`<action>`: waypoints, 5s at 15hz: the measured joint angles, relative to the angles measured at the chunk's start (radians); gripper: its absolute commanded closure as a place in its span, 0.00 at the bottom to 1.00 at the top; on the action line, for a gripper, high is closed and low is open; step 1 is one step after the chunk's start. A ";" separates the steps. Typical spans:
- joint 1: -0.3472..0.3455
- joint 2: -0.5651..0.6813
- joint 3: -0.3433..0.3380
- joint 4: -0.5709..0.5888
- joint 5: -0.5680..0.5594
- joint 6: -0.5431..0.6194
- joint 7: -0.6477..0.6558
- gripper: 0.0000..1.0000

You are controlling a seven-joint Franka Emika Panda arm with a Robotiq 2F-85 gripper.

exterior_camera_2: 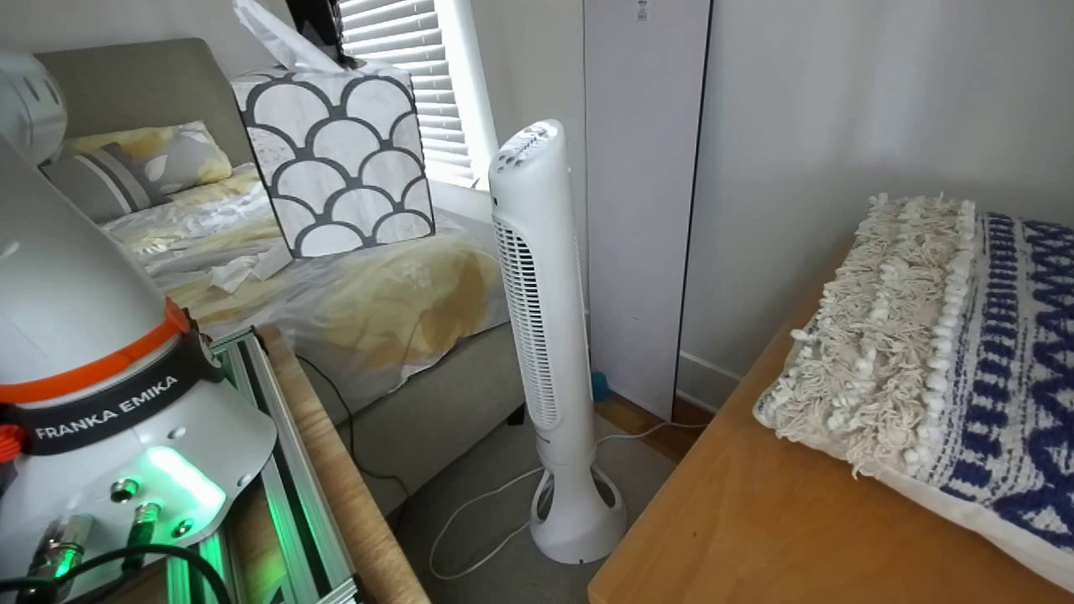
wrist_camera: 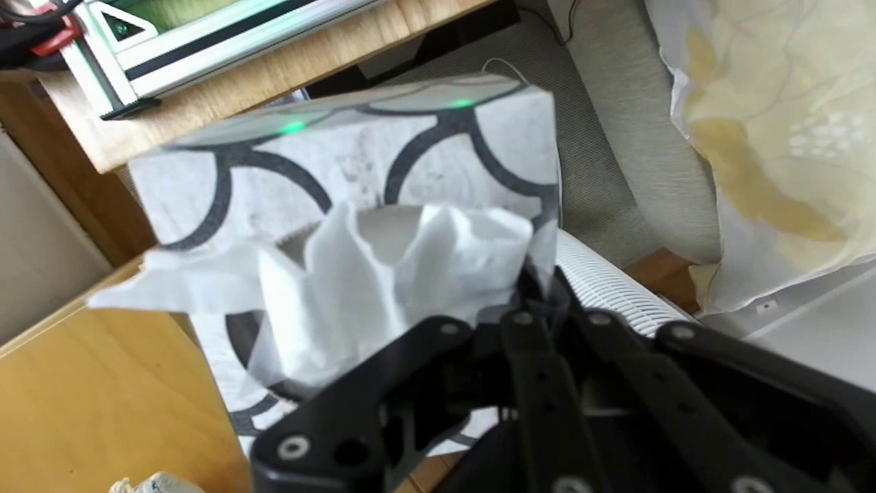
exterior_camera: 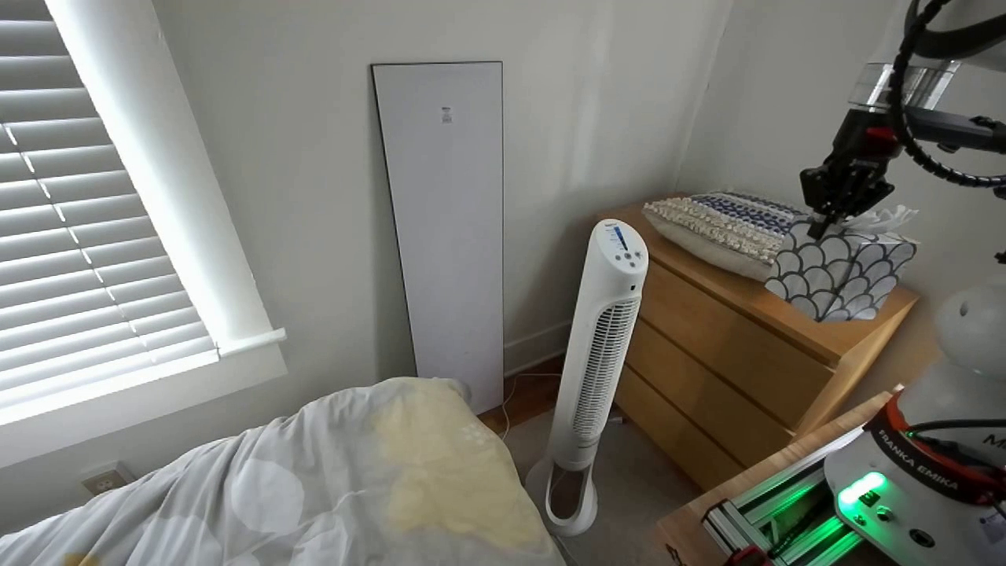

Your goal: Put the napkin box on the cabinet on the right

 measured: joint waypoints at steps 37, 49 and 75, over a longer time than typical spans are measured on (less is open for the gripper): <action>-0.392 0.951 -0.368 0.270 -0.014 0.870 0.341 0.99; -0.311 1.139 -0.382 0.418 0.140 0.891 0.362 0.19; 0.060 0.108 0.062 0.103 -0.191 0.069 0.132 0.00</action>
